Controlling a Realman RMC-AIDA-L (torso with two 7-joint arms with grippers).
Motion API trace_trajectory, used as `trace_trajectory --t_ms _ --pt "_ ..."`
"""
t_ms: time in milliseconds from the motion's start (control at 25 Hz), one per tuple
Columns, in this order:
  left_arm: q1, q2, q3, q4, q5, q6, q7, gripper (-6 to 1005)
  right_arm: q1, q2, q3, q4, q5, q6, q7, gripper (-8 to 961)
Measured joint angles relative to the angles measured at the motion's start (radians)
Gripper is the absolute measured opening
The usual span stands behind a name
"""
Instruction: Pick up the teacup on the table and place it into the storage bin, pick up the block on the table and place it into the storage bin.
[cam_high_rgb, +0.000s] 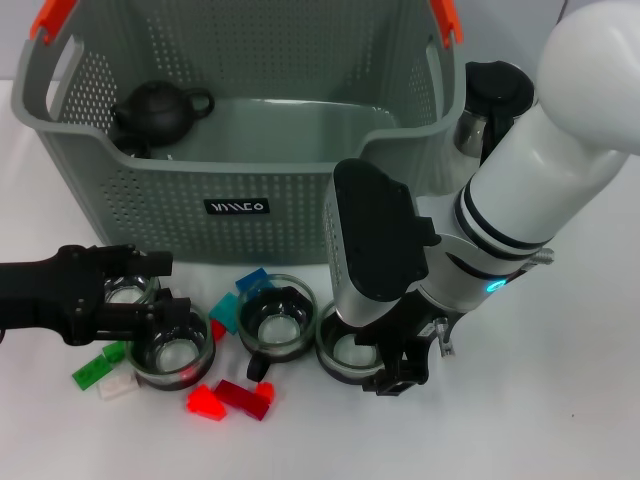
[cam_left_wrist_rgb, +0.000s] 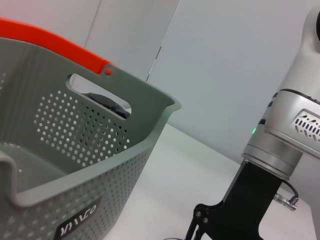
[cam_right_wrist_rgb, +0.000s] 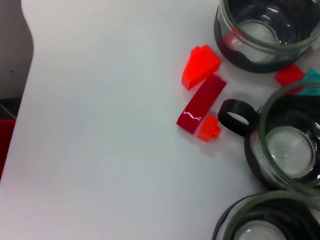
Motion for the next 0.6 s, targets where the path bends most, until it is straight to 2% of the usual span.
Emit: trace_trajectory --t_ms 200,600 --pt "0.000 0.000 0.000 0.000 0.000 0.000 0.000 836 0.000 0.000 -0.003 -0.007 0.000 -0.002 0.000 417" --pt "-0.001 0.000 0.000 0.000 0.000 -0.002 0.000 836 0.002 -0.001 -0.003 -0.013 0.004 -0.025 0.000 200"
